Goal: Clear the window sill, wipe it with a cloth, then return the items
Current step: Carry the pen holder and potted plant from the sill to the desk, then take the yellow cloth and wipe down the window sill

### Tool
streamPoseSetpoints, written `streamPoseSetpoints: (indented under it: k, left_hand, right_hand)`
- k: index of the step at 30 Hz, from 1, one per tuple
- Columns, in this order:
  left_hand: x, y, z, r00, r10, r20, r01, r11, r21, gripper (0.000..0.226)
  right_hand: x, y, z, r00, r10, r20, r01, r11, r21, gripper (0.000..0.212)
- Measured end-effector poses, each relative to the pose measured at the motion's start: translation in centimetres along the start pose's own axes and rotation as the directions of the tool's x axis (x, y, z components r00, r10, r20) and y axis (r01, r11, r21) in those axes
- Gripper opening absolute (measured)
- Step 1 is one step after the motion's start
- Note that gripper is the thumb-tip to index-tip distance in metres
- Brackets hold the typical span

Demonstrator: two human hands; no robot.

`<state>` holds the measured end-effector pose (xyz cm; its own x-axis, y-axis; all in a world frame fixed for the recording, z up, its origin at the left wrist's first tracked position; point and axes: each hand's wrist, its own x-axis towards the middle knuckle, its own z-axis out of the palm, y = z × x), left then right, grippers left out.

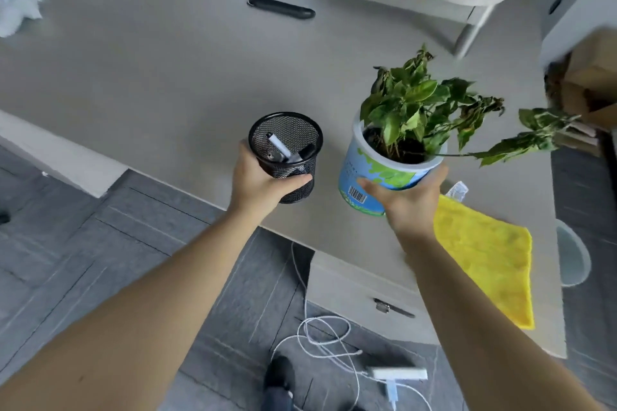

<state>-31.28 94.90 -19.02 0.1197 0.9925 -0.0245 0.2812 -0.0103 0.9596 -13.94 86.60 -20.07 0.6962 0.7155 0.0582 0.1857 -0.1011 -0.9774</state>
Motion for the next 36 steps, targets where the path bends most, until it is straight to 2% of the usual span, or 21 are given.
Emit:
streamPoseSetpoints:
  k: [7, 12, 16, 19, 21, 25, 27, 31, 34, 36]
  left_hand:
    - [5.1, -3.8, 1.1, 0.997, -0.017, 0.076, 0.016, 1.000, 0.008, 0.061]
    - [5.8, -5.4, 1.5, 0.992, 0.010, 0.123, -0.003, 0.998, -0.059, 0.073]
    - [5.7, -6.1, 1.3, 0.975, -0.034, 0.221, 0.057, 0.994, -0.096, 0.081]
    - [4.3, -5.8, 1.1, 0.964, -0.070, 0.258, 0.106, 0.986, -0.129, 0.057]
    - [2.5, -4.8, 1.3, 0.976, -0.094, 0.197, 0.123, 0.983, -0.140, 0.051]
    - [-1.3, -2.8, 2.2, 0.970, -0.227, -0.086, 0.215, 0.968, -0.132, 0.043]
    - [-3.1, -2.1, 3.4, 0.961, -0.248, -0.125, 0.229, 0.962, -0.152, 0.033]
    - [-6.1, -0.6, 7.6, 0.961, -0.275, -0.031, 0.270, 0.957, -0.109, 0.023]
    - [-8.0, 0.4, 11.4, 0.953, -0.286, 0.100, 0.294, 0.952, -0.082, 0.035]
    - [-8.7, 0.5, 13.6, 0.938, -0.313, 0.148, 0.324, 0.944, -0.056, 0.034]
  right_hand:
    - [2.2, 2.9, 2.8, 0.998, 0.014, -0.068, -0.015, 1.000, -0.017, 0.078]
    - [2.5, 3.9, 3.4, 0.999, 0.025, -0.044, -0.026, 0.999, -0.021, 0.084]
    - [2.4, 3.5, 3.5, 1.000, 0.013, 0.003, -0.013, 0.999, -0.033, 0.088]
    - [2.2, 3.1, 2.4, 0.999, -0.001, 0.040, 0.006, 0.993, -0.116, 0.094]
    - [1.6, 2.9, 1.2, 0.998, 0.025, 0.058, -0.012, 0.976, -0.218, 0.087]
    - [-0.2, 2.1, -3.1, 0.998, 0.059, -0.010, -0.060, 0.982, -0.178, 0.038]
    - [-0.8, 1.8, -5.8, 0.997, 0.059, -0.041, -0.067, 0.977, -0.205, 0.022]
    - [-1.5, 2.2, -11.2, 0.995, 0.065, -0.075, -0.084, 0.952, -0.294, 0.021]
    - [-1.6, 3.2, -14.7, 0.989, 0.104, -0.103, -0.136, 0.916, -0.376, 0.026]
    - [-1.4, 4.4, -16.2, 0.983, 0.150, -0.107, -0.181, 0.899, -0.400, 0.031]
